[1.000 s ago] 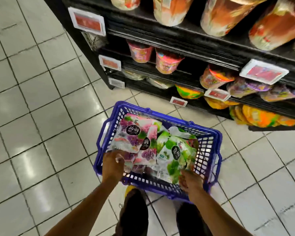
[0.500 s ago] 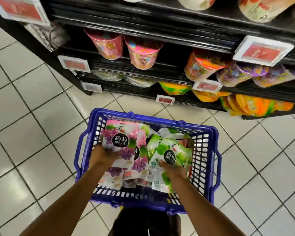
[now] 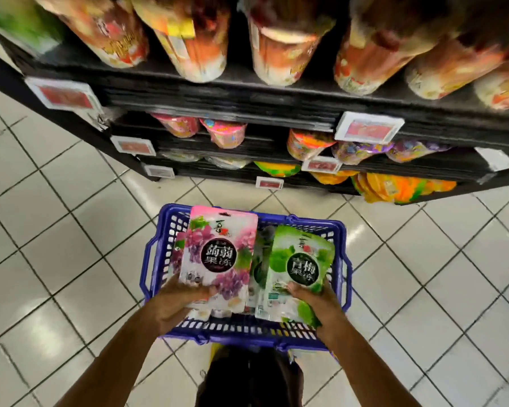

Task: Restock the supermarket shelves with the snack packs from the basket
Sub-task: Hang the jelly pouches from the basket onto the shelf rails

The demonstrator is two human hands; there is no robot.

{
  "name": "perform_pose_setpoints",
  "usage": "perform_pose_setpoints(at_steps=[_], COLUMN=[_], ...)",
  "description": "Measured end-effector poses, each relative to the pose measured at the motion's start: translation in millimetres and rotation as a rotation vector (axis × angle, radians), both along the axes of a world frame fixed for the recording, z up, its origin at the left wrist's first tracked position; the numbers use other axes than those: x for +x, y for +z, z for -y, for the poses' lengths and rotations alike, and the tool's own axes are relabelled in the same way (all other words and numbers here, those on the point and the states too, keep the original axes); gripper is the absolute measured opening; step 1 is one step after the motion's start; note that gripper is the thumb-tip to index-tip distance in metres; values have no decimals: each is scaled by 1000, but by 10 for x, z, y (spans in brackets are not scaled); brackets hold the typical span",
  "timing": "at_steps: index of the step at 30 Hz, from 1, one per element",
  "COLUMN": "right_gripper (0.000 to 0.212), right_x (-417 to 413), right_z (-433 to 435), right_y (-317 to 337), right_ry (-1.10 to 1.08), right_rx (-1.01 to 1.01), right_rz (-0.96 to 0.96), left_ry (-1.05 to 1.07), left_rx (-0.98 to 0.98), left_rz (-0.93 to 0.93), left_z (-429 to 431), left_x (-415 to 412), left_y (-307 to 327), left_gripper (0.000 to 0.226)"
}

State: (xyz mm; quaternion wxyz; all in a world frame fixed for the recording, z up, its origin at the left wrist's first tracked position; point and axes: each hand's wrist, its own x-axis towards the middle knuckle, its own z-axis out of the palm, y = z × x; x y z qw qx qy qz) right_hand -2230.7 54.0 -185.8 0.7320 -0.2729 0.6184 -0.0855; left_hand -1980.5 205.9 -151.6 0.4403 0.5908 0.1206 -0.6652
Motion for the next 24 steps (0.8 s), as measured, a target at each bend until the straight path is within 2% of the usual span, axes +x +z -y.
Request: perform_pose_setpoints(at_steps=[2,5,7,10,13,18,20,22,24], right_gripper=[65,57,49,53,64,79,86,79,70], right_x=[-59,-67,-59,5,46,-55,-86,-120,-187], right_z=[34,144,214,303,334,356,350,349,325], right_y=[467,1303,1829,2726,3671,5041,5550,5942,6300], right_ry=[-30,-41,-31,-23,66,59,17,-22,-79], right_rx=[-65,-161,-207,-311,-477,-691,-776,-861,-931], right_rz=[88,150,172,264,363,321,314,308,301], left_ry=[-9,-9,-14,7,18,44,52,10,-17], left_rx=[-107,-208,-263,-316,-455,-612,-644,-677,-713], left_rz=[43,112,159,239,287,342,381,440,487], left_z=[0,57,110,171,179,256,301,334,377], left_x=[-4,44,82,95,117,78,27,-22,-78], left_y=[377,1122,1639,2484,3263,4488,4934,5274,5569], left_gripper=[90,62,64,80,54,54,63,79,74])
